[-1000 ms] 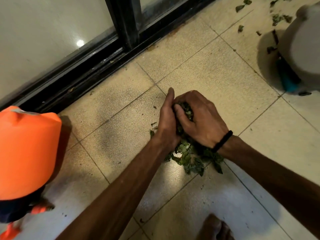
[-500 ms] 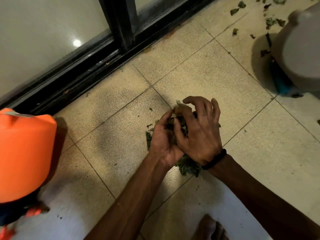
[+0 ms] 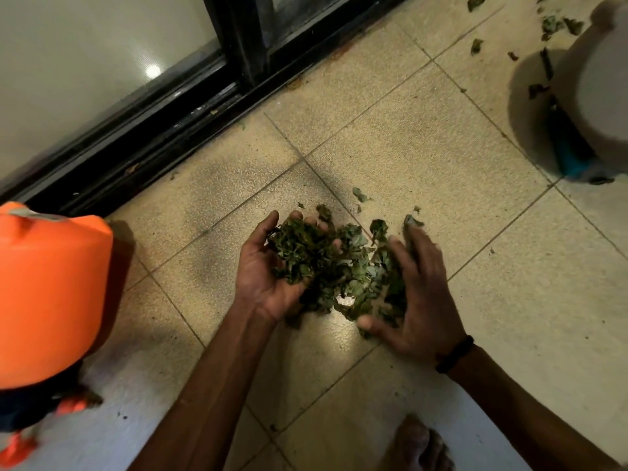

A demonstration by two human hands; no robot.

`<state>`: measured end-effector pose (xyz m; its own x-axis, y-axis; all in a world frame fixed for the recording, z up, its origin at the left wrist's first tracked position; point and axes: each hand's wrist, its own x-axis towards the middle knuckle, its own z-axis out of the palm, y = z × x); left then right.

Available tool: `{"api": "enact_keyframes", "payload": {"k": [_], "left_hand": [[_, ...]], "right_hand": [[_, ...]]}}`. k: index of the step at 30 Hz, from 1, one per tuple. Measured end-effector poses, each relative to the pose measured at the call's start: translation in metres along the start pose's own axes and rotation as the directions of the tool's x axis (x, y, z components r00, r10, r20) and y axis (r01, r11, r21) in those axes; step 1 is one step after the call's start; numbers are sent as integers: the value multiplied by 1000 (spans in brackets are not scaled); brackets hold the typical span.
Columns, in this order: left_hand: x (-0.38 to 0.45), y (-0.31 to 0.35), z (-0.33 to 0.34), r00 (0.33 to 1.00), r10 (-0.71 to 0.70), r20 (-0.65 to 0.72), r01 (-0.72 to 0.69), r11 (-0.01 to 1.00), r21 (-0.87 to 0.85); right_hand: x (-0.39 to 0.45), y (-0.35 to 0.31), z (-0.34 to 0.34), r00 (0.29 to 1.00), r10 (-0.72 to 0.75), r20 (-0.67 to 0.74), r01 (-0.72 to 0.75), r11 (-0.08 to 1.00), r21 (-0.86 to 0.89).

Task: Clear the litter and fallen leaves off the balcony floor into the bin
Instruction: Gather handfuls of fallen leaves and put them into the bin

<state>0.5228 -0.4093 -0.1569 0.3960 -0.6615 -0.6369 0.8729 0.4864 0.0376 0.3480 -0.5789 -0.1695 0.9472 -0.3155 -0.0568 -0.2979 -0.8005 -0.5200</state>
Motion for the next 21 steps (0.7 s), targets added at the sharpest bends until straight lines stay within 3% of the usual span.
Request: {"api": "enact_keyframes", "payload": {"k": [3,8,15,18,21], "left_hand": [[1,0,-4,1000,-22,-21,23,1000,14],[4,-1,-1,999,-52,-5,52,998,21],[4,-5,2,999,-26,-28,27,1000,14],[5,-7,4,999,-9,-37,9,1000,4],[11,-10,8,999,20,-43,-21,1000,-21]], "right_hand": [[11,-9,15,991,-127,46,132,981,-143],[30,-8,26,982,-180,-58,151,929,-338],[50,3,28,940,-316,-126,252,896,-365],[56,-1,20,957,-214,-198,177,966,-188],[62,-19,-1,969,99,-228,-46,973,228]]}}
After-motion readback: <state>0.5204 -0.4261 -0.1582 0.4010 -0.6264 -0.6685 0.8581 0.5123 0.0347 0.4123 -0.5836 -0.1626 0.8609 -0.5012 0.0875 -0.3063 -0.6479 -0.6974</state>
